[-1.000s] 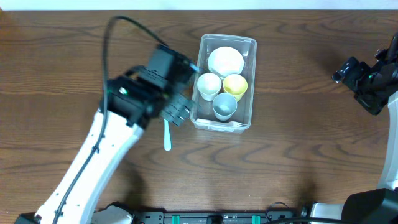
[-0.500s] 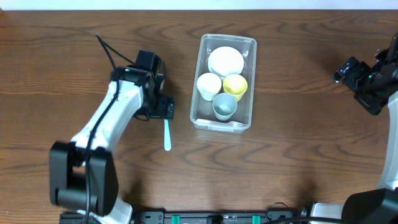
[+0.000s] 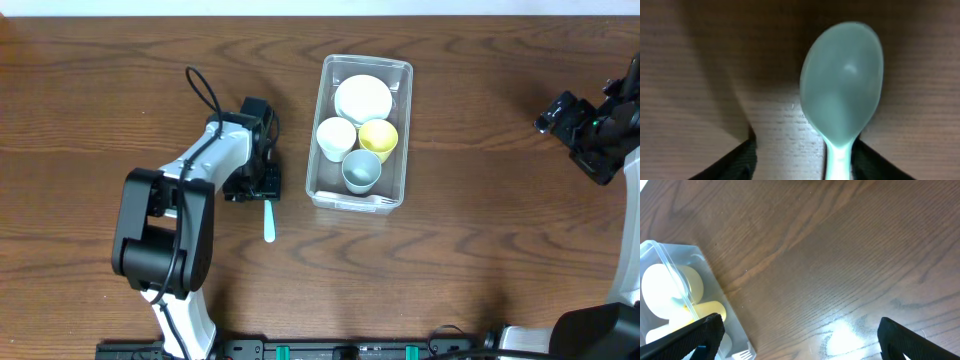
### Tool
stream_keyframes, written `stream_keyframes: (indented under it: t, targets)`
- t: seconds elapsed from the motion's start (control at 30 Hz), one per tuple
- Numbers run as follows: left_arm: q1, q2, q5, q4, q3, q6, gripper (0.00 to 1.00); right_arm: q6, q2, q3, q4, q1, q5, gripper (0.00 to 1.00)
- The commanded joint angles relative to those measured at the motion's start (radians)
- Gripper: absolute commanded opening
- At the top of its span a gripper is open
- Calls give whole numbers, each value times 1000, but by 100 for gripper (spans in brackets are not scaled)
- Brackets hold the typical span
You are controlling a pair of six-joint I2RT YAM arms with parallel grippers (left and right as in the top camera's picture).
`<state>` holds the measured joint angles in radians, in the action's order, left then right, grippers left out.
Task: Pack container
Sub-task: 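Grasp the mint-green spoon with the left gripper, then drop the mint-green spoon into the container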
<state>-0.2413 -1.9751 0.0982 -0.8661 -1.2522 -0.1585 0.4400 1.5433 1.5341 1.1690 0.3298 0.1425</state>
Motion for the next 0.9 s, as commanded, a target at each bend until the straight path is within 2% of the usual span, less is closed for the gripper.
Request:
stream_keyframes:
  t: [0.0, 0.07, 0.2, 0.3, 0.63, 0.77, 0.87]
  targets:
    - [-2, -32, -4, 0, 6, 0, 55, 0, -2, -1, 2, 4, 4, 99]
    - [-2, -32, -3, 0, 6, 0, 48, 0, -2, -1, 2, 4, 4, 99]
    - [-2, -24, 0, -22, 5, 0, 15, 0, -2, -1, 2, 4, 4, 99]
    - [-2, 3, -1, -53, -6, 0, 6, 0, -2, -1, 2, 4, 4, 99]
    - [-8, 224, 1, -253, -205, 16, 6, 0, -2, -1, 2, 4, 4, 99]
    - [-61, 334, 90, -272, -313, 145, 6, 0, -2, -1, 2, 4, 4, 99]
    - [-145, 397, 100, -245, -356, 265, 6, 0, -2, -1, 2, 4, 4, 99]
